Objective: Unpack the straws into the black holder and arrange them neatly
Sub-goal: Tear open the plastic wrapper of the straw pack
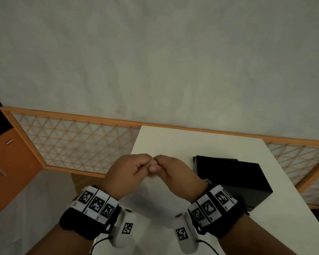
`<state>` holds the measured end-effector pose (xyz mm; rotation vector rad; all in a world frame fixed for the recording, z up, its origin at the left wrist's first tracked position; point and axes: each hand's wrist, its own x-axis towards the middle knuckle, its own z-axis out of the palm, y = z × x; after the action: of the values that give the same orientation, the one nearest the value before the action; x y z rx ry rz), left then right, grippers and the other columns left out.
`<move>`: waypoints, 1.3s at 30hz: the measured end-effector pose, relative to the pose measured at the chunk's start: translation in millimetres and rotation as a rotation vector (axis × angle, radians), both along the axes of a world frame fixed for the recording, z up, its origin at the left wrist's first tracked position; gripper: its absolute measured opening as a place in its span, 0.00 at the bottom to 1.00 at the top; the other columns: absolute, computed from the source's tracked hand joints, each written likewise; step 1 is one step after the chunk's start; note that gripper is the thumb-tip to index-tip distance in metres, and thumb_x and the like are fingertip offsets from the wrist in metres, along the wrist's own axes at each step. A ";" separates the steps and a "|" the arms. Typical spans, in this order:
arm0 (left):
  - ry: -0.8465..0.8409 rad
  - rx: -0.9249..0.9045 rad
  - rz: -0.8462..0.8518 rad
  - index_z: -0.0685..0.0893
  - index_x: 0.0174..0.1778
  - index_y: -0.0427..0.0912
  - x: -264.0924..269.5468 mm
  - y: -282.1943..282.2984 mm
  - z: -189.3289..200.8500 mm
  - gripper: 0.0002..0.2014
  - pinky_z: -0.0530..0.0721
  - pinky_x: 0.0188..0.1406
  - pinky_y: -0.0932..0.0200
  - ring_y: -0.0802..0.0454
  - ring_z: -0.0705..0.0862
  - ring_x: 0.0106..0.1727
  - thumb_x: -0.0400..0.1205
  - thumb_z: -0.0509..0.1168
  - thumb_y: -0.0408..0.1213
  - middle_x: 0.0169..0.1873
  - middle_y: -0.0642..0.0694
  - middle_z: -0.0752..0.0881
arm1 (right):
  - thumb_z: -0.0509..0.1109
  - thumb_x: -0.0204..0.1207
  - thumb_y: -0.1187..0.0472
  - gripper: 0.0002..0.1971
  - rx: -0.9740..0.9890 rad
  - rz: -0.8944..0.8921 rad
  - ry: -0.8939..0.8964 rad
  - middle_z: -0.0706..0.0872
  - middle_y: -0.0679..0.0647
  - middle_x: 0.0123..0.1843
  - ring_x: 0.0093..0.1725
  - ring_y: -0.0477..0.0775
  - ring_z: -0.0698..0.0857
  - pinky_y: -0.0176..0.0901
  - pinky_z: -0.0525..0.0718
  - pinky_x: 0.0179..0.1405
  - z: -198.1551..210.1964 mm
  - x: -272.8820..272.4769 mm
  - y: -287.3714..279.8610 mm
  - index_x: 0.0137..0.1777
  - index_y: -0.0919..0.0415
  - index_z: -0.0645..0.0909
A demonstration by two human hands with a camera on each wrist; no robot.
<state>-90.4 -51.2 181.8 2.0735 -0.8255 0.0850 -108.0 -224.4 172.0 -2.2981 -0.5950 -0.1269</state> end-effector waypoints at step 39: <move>0.065 -0.077 0.095 0.89 0.37 0.49 -21.8 -2.9 8.9 0.07 0.82 0.44 0.65 0.57 0.87 0.42 0.78 0.70 0.32 0.37 0.56 0.90 | 0.65 0.75 0.44 0.17 -0.082 -0.106 -0.167 0.88 0.48 0.42 0.45 0.49 0.84 0.46 0.81 0.48 10.7 -27.9 -7.6 0.47 0.57 0.85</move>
<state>-112.2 -54.1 190.7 2.0314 -0.6736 0.0992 -135.9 -232.0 182.7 -2.4152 -0.5719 -0.3537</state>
